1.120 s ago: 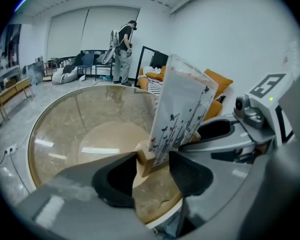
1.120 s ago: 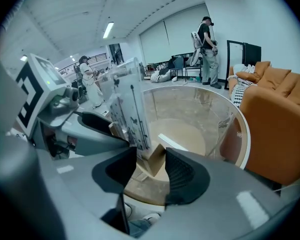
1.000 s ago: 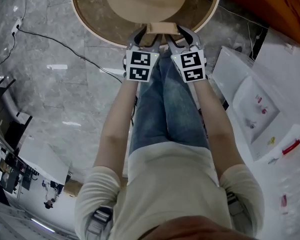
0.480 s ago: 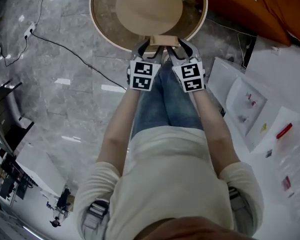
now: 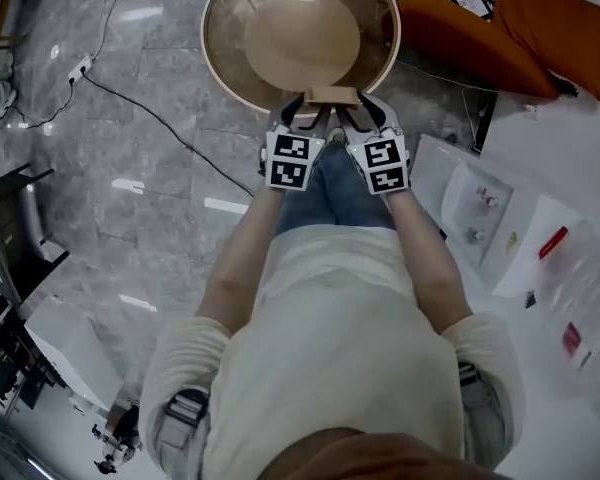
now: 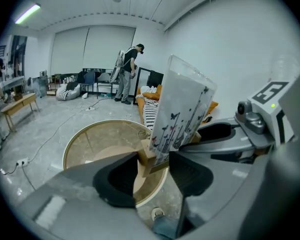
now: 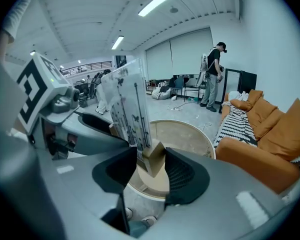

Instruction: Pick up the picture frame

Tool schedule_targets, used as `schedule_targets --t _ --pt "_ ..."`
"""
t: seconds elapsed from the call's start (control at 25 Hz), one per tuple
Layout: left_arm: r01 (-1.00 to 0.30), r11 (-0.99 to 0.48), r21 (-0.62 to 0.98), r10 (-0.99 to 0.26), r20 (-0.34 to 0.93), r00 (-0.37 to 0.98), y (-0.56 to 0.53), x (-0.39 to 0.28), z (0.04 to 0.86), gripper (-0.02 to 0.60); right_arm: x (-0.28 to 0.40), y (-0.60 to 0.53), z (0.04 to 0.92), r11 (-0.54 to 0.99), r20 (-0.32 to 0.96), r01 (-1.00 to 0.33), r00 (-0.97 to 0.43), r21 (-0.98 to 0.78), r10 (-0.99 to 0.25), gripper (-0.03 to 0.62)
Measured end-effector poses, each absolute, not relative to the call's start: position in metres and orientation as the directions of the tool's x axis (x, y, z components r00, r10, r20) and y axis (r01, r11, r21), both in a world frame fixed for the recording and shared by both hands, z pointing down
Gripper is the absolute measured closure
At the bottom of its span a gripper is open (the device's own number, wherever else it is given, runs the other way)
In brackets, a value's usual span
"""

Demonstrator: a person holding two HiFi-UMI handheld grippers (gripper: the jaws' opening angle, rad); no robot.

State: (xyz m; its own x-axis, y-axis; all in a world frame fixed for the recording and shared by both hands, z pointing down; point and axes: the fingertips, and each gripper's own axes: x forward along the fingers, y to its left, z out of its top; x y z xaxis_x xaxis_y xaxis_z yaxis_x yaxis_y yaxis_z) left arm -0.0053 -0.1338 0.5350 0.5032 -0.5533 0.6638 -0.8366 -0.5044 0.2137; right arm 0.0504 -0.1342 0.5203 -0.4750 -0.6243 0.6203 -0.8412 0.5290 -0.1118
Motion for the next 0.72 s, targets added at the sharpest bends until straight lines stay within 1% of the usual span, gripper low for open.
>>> schedule_targets --t 0.72 --pt "-0.859 -0.484 0.167 -0.660 0.575 0.484 -0.126 -0.007 0.427 0.387 0.049 -0.124 0.419 0.589 0.529 -0.805 -0.532 -0.074 -0.661 0.419"
